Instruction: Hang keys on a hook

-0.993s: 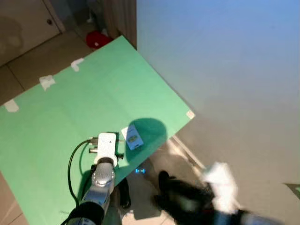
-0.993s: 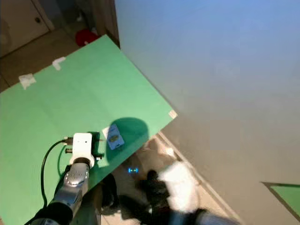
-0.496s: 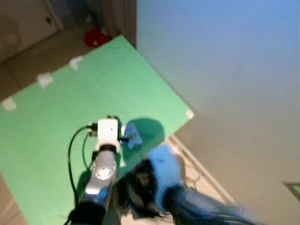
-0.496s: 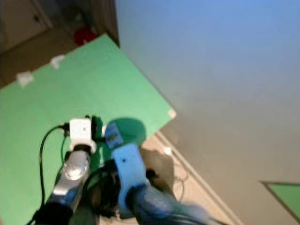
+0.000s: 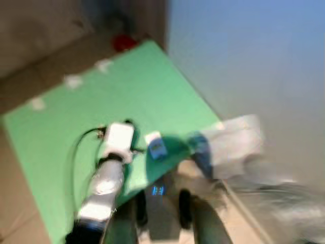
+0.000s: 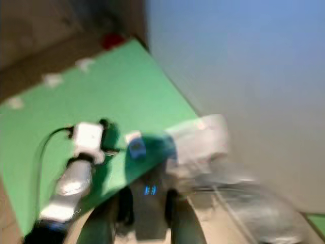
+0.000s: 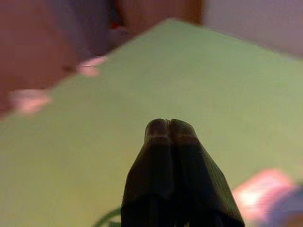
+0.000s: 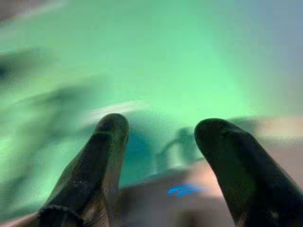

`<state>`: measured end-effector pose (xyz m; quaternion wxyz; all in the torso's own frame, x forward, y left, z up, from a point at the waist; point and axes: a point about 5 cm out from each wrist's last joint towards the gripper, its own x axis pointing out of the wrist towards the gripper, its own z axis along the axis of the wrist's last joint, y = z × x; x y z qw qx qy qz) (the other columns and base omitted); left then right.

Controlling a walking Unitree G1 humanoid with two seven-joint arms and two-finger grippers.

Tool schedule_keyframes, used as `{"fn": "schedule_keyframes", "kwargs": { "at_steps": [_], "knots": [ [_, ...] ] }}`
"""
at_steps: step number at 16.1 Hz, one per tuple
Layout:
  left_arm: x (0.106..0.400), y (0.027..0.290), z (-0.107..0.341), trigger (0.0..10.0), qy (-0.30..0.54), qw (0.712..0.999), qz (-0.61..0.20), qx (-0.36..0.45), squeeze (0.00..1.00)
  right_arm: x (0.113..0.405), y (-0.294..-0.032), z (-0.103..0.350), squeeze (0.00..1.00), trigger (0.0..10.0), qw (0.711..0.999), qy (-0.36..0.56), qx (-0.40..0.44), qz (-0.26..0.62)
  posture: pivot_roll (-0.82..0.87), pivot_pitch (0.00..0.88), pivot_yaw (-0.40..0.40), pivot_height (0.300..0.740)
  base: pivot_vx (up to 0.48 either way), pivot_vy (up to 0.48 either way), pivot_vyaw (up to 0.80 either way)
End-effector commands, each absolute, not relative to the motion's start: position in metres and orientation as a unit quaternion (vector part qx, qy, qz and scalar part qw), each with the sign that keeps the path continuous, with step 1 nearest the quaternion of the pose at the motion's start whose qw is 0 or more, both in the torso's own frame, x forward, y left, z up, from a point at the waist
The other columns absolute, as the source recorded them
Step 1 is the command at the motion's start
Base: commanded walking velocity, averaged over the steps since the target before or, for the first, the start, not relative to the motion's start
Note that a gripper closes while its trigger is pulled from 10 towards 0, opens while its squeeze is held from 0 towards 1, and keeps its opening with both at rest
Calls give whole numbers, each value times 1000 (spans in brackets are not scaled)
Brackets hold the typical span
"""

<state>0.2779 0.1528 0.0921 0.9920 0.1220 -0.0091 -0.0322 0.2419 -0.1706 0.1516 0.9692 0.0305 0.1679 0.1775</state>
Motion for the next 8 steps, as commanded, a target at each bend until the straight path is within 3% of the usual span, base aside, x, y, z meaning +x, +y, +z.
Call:
{"fn": "schedule_keyframes", "kwargs": {
  "at_steps": [1, 3, 5, 8],
  "knots": [
    [279, 148, 95, 0, -10, 992, -46, 114, 0, 233, -158, 117, 0, 10000, 951, 194, 66, 231, -231, 233, 30, 740, 0, 0, 0],
    [283, 151, 100, 0, -15, 992, -44, 119, 0, 240, -181, 81, 0, 10000, 960, 187, 50, 202, -209, 202, 38, 740, 0, 0, 0],
    [284, 150, 102, 0, -15, 992, -48, 119, 0, 235, -173, 66, 0, 10000, 957, 193, 58, 206, -206, 190, 43, 740, 0, 0, 0],
    [260, 160, 90, 0, 4, 992, -41, 117, 0, 240, -168, 63, 0, 10000, 966, 149, 52, 207, -202, 160, 61, 740, 0, 0, 0]
  ]
}}
